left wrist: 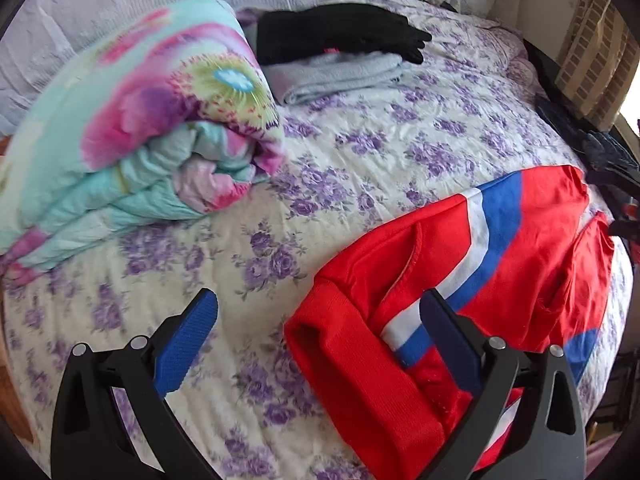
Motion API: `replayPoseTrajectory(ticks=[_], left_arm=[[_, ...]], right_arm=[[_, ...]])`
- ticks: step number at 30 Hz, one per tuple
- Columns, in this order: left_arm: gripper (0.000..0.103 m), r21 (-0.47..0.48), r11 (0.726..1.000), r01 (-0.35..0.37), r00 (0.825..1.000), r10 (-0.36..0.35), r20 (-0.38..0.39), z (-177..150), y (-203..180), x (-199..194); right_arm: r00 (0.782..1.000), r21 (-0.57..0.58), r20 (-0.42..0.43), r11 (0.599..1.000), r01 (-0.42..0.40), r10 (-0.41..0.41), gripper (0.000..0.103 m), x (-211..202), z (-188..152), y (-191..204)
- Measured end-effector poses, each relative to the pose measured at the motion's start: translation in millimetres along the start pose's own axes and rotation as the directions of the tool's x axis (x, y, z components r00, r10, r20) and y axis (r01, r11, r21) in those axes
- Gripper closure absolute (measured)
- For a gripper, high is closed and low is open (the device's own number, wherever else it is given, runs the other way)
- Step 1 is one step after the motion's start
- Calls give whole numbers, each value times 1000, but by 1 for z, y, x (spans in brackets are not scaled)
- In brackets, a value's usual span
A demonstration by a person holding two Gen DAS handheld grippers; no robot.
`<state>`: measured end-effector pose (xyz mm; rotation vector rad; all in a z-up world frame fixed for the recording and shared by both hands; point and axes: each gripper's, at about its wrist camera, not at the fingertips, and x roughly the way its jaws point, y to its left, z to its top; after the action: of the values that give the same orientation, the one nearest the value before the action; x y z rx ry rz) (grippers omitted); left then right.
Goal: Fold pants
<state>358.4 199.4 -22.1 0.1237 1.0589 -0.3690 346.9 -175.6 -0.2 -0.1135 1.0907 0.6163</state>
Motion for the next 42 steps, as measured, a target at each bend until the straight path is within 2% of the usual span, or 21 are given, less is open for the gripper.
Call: replayPoseTrajectory(ticks=[2, 4, 9, 13, 18, 20, 22, 24, 25, 26, 27, 28, 31, 35, 39, 42], left_arm=[[4, 18, 1000, 10, 1000, -10, -5, 4, 7, 9], [4, 22, 1000, 12, 1000, -12, 0, 8, 16, 16], [5, -7, 993, 116, 993, -116, -27, 10, 38, 33], [5, 23, 984, 176, 982, -174, -67, 9, 40, 46], [5, 48, 943, 331, 941, -325, -94, 9, 34, 52], [14, 80, 937, 339, 938, -330, -103, 13, 26, 54], [47, 117, 936, 332, 937, -313, -153, 15, 16, 62], [54, 170, 941, 291, 949, -262, -174, 17, 7, 66], [59, 193, 940, 283, 952, -250, -176, 18, 4, 65], [65, 199, 937, 287, 951, -253, -180, 19, 2, 64], [77, 198, 932, 305, 945, -269, -188, 20, 1, 63], [79, 197, 930, 311, 943, -276, -186, 21, -1, 60], [85, 234, 931, 279, 958, -253, -138, 18, -8, 45], [87, 278, 928, 250, 968, -244, -54, 8, -18, 4], [88, 345, 906, 245, 963, -268, 20, -15, -38, -49], [88, 387, 881, 273, 948, -314, 46, -49, -58, -79]], right_arm=[[999, -42, -37, 999, -23, 21, 11, 27, 15, -7], [997, -87, -77, 996, -26, 20, 13, 51, 27, -13], [987, -188, -161, 980, -60, 29, 18, 95, 49, -17], [975, -260, -214, 960, -107, 51, 24, 120, 65, -12], [962, -306, -253, 936, -175, 98, 37, 137, 77, -2], [958, -328, -272, 927, -181, 91, 48, 143, 77, 3], [953, -343, -293, 922, -180, 77, 51, 148, 75, 5], [953, -361, -297, 917, -170, 60, 58, 148, 73, 6], [953, -367, -298, 915, -165, 53, 72, 147, 72, 7], [953, -371, -301, 914, -163, 48, 91, 145, 72, 8], [951, -373, -305, 914, -161, 44, 95, 142, 72, 8], [951, -375, -307, 912, -164, 45, 96, 139, 71, 8], [963, -408, -268, 901, -147, 35, 96, 118, 68, 16], [988, -431, -157, 899, -73, 6, 96, 62, 59, 30], [998, -486, -55, 874, -13, -15, 96, 0, 33, 67], [1000, -541, 1, 841, 25, -29, 96, -32, -8, 109]])
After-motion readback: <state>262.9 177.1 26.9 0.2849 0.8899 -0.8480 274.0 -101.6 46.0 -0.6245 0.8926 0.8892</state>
